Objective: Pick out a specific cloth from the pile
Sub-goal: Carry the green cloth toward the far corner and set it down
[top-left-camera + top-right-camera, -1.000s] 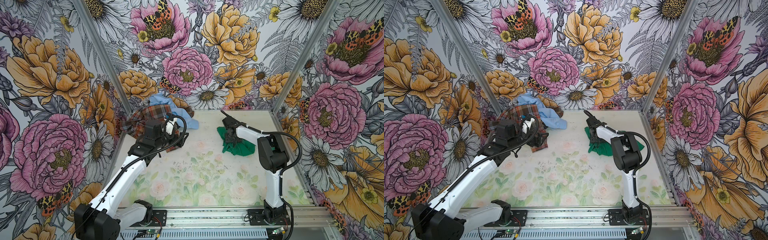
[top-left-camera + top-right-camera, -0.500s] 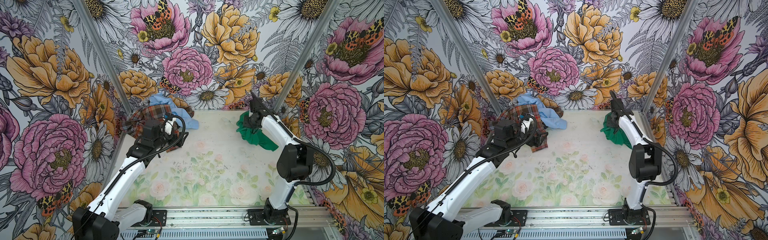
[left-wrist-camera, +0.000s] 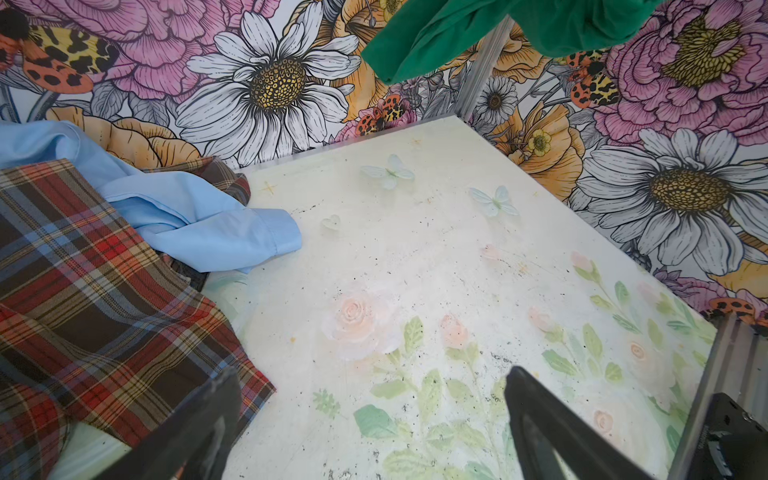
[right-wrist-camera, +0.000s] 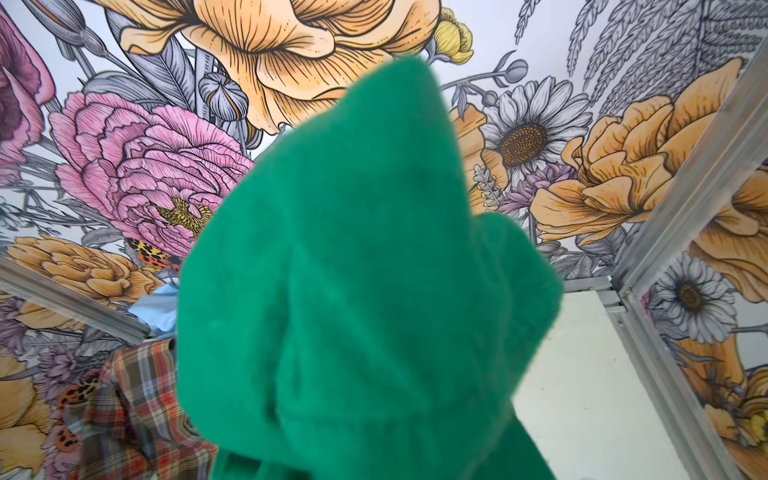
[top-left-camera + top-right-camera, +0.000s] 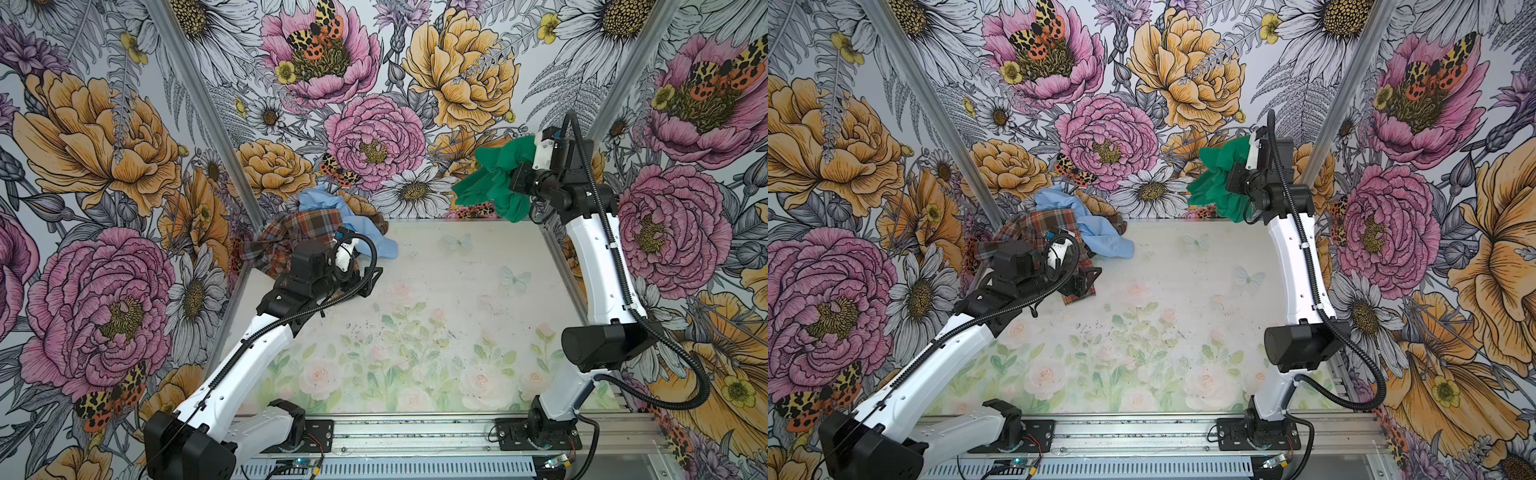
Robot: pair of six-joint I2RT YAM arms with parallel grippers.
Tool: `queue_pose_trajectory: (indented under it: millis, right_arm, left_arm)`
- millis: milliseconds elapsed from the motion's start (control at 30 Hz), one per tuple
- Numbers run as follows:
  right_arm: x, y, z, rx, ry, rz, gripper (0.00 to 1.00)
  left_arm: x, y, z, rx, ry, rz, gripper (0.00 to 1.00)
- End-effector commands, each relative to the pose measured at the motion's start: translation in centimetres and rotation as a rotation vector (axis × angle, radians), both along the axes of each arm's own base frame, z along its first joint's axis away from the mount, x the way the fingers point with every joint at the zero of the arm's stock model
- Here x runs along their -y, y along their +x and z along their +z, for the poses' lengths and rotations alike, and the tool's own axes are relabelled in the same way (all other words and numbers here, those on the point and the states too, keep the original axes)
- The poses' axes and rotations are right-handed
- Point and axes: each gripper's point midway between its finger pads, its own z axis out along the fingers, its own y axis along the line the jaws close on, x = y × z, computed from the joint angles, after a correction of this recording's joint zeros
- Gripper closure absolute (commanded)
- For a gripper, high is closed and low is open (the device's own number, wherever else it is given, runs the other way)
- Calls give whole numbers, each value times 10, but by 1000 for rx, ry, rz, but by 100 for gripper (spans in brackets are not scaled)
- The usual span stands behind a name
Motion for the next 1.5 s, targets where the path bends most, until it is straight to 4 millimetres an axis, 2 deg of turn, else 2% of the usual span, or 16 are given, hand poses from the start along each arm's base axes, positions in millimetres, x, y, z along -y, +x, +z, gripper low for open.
queue_pose_trajectory:
  millis: [0,100,300,367,567,700,800,900,1033,1267,1467]
  right_arm:
    - [11,10,-30,-101,154,15,100]
    - [24,7,-51,-154,135,4,100]
    - [44,2,-72,-205,83,-28,100]
    - [41,5,-90,-248,89,-10,100]
    - [27,21,-165,-407,107,52,100]
    - [21,32,-197,-460,75,61,100]
    - [20,42,-206,-464,73,67,100]
    - [28,54,-209,-450,70,49,100]
    - [49,68,-215,-436,57,13,100]
    - [86,76,-230,-420,19,-26,100]
    - [115,80,-260,-415,-34,-64,100]
  left_arm:
    - [-1,0,3,20,18,6,1]
    - [-4,0,3,31,27,15,1]
    - [-7,4,3,32,34,26,1]
    - [-8,5,3,30,32,29,1]
    - [-3,0,4,38,36,14,1]
    - [-2,-5,7,59,48,15,1]
    - [-2,-6,7,64,52,19,1]
    - [0,-7,6,62,53,18,1]
    - [8,-10,7,62,53,7,1]
    - [22,-18,9,76,66,-22,1]
    - [45,-28,16,110,58,-106,1]
